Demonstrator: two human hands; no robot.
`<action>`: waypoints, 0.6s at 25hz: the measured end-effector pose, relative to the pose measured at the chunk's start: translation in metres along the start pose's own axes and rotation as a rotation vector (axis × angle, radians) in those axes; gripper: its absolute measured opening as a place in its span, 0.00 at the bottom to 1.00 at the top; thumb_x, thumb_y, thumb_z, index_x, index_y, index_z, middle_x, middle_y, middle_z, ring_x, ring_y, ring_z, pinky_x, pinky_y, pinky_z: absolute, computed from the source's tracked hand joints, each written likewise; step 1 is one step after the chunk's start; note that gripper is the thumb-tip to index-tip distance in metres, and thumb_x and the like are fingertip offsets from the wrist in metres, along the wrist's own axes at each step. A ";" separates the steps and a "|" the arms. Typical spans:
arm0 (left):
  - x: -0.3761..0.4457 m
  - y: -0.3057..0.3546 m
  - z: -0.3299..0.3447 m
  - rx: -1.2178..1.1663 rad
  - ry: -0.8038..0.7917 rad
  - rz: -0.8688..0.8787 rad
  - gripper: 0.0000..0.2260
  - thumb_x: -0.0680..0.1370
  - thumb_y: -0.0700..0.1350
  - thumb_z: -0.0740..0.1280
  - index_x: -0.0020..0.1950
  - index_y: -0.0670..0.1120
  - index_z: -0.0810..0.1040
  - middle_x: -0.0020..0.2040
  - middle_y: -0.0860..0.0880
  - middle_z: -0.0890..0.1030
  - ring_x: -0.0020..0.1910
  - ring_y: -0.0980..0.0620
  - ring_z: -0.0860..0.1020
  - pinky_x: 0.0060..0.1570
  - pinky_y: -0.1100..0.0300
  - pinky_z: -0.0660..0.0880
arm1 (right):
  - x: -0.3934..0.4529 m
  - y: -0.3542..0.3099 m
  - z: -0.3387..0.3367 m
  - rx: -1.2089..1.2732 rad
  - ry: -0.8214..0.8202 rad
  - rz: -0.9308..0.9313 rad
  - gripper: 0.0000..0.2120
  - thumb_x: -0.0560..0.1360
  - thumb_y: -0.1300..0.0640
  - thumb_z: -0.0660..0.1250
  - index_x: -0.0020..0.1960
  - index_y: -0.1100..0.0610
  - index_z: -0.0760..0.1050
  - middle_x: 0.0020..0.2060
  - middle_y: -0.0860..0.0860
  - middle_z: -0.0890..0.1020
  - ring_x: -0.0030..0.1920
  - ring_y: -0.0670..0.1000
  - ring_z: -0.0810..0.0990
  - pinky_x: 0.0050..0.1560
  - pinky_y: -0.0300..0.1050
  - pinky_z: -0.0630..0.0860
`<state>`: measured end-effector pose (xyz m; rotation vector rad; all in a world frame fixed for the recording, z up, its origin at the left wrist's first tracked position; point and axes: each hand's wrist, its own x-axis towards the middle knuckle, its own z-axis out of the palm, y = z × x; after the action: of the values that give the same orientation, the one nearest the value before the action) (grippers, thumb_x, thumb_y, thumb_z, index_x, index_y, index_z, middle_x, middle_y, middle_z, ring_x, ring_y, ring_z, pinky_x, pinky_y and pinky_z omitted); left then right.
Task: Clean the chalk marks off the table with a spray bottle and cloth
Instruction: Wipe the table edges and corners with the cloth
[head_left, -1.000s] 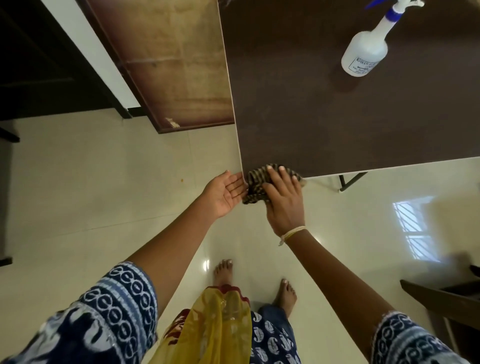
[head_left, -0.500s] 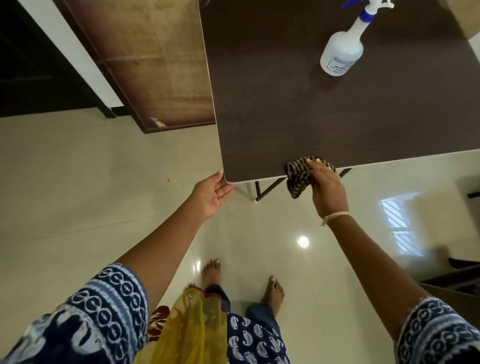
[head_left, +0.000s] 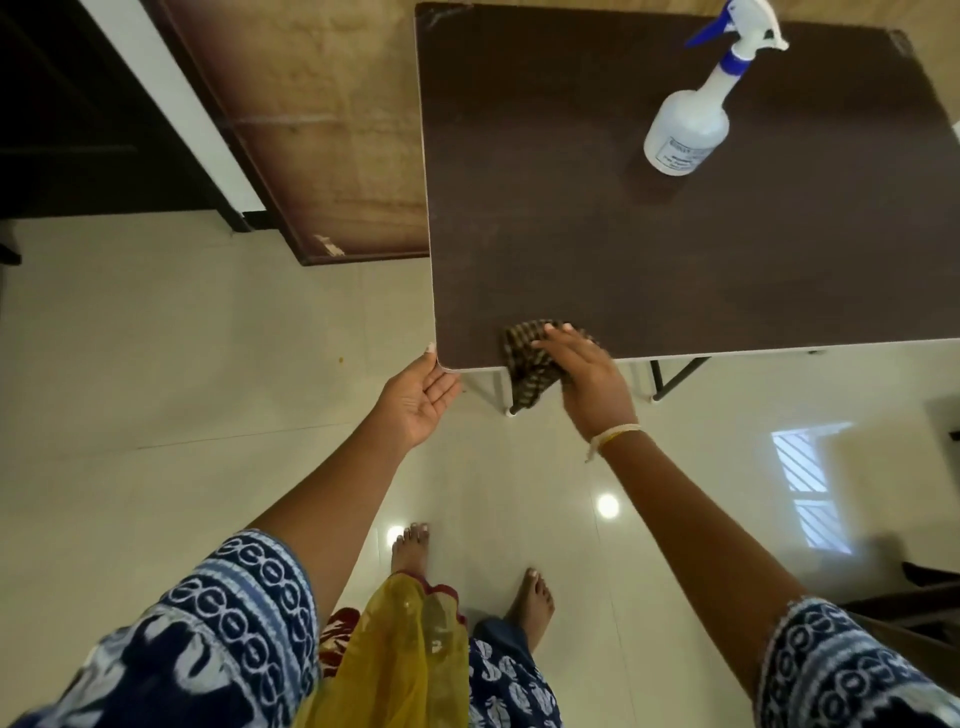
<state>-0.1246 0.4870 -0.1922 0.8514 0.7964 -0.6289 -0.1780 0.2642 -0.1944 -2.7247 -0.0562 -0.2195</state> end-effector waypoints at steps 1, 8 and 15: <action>-0.001 -0.002 -0.001 -0.020 0.009 0.000 0.08 0.79 0.45 0.66 0.54 0.42 0.78 0.55 0.45 0.81 0.63 0.45 0.76 0.66 0.51 0.71 | -0.001 0.011 -0.010 0.051 0.055 0.197 0.23 0.73 0.69 0.59 0.65 0.57 0.76 0.66 0.56 0.76 0.69 0.58 0.72 0.69 0.55 0.68; -0.002 -0.001 -0.001 -0.130 0.025 -0.026 0.16 0.82 0.47 0.61 0.65 0.39 0.74 0.50 0.42 0.83 0.57 0.45 0.80 0.58 0.53 0.76 | 0.032 -0.071 0.026 0.036 -0.151 0.055 0.23 0.74 0.65 0.64 0.67 0.50 0.75 0.73 0.55 0.68 0.75 0.61 0.60 0.74 0.61 0.56; 0.004 0.008 -0.023 -0.351 -0.091 -0.211 0.32 0.82 0.60 0.46 0.62 0.35 0.75 0.57 0.37 0.81 0.62 0.40 0.77 0.65 0.48 0.70 | 0.121 -0.063 0.036 -0.220 -0.467 -0.516 0.23 0.71 0.59 0.64 0.66 0.54 0.73 0.74 0.53 0.65 0.76 0.58 0.59 0.73 0.62 0.58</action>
<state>-0.1246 0.5100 -0.2021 0.4194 0.8879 -0.6831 -0.0580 0.3378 -0.1830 -2.8654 -0.9161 0.2914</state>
